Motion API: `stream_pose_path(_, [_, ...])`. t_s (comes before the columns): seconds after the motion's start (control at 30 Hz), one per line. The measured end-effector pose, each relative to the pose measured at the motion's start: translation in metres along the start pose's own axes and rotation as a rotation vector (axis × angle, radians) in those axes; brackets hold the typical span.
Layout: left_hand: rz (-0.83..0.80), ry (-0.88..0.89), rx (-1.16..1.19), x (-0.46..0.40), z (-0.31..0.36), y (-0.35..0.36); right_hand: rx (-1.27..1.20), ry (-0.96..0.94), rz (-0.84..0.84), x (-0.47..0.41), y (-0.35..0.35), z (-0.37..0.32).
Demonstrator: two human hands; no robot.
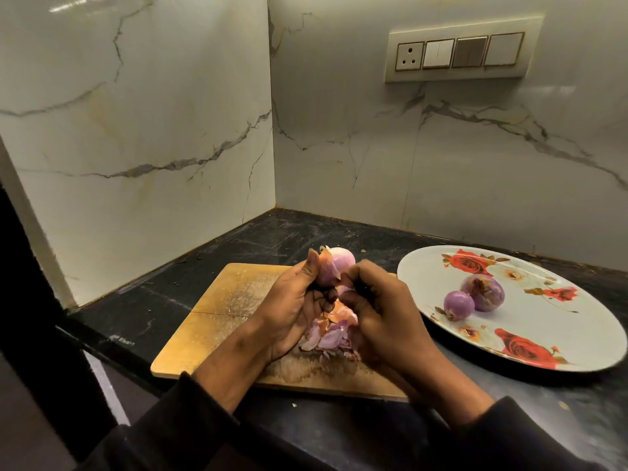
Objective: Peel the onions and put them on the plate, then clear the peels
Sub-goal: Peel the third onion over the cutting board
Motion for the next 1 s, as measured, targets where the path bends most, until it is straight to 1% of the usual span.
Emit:
stream_pose_path(0.07, [0.006, -0.003, 0.023, -0.001, 0.000, 0.000, -0.019, 0.040, -0.034, 0.003, 0.006, 0.001])
stream_pose_path(0.13, [0.008, -0.014, 0.040, 0.000, 0.000, -0.001, 0.014, 0.054, -0.075, 0.005, 0.008, 0.004])
stream_pose_path(0.23, [0.019, -0.026, 0.041, 0.000, 0.000, -0.003, 0.079, 0.009, -0.190, 0.009, 0.015, 0.005])
stream_pose_path(0.3, [0.033, -0.021, 0.020, 0.000, -0.001, -0.005, 0.112, -0.008, -0.213, 0.012, 0.017, 0.005])
stream_pose_path(0.37, [0.046, -0.007, -0.011, -0.002, 0.000, -0.008, 0.169, -0.026, -0.131, 0.009, 0.013, 0.004])
stream_pose_path(0.43, [0.027, 0.010, -0.080, -0.003, -0.001, -0.009, 0.231, -0.048, 0.039, 0.006, 0.000, 0.000])
stream_pose_path(0.5, [-0.010, 0.010, -0.183, -0.001, -0.001, -0.007, 0.216, -0.027, 0.178, 0.004, -0.013, -0.002])
stream_pose_path(0.57, [-0.059, 0.004, -0.247, 0.000, -0.002, -0.003, 0.166, 0.002, 0.224, 0.004, -0.017, -0.001])
stream_pose_path(0.7, [-0.107, -0.006, -0.227, 0.002, -0.004, 0.003, 0.210, -0.052, 0.265, 0.005, -0.021, -0.003])
stream_pose_path(0.8, [-0.071, 0.009, -0.212, 0.001, -0.002, 0.001, 0.212, -0.039, 0.214, 0.005, -0.018, -0.002])
stream_pose_path(1.0, [0.031, 0.012, -0.072, -0.002, 0.000, -0.009, 0.235, -0.076, 0.021, 0.009, 0.002, -0.008])
Point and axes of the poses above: each hand's wrist, its own x-axis away from the middle knuckle, its own y-axis out of the palm, z = x × y, the point moved 7 cm from there along -x, towards the middle knuckle, and after that the axes turned 4 degrees about -x, right-handed, at the moved point
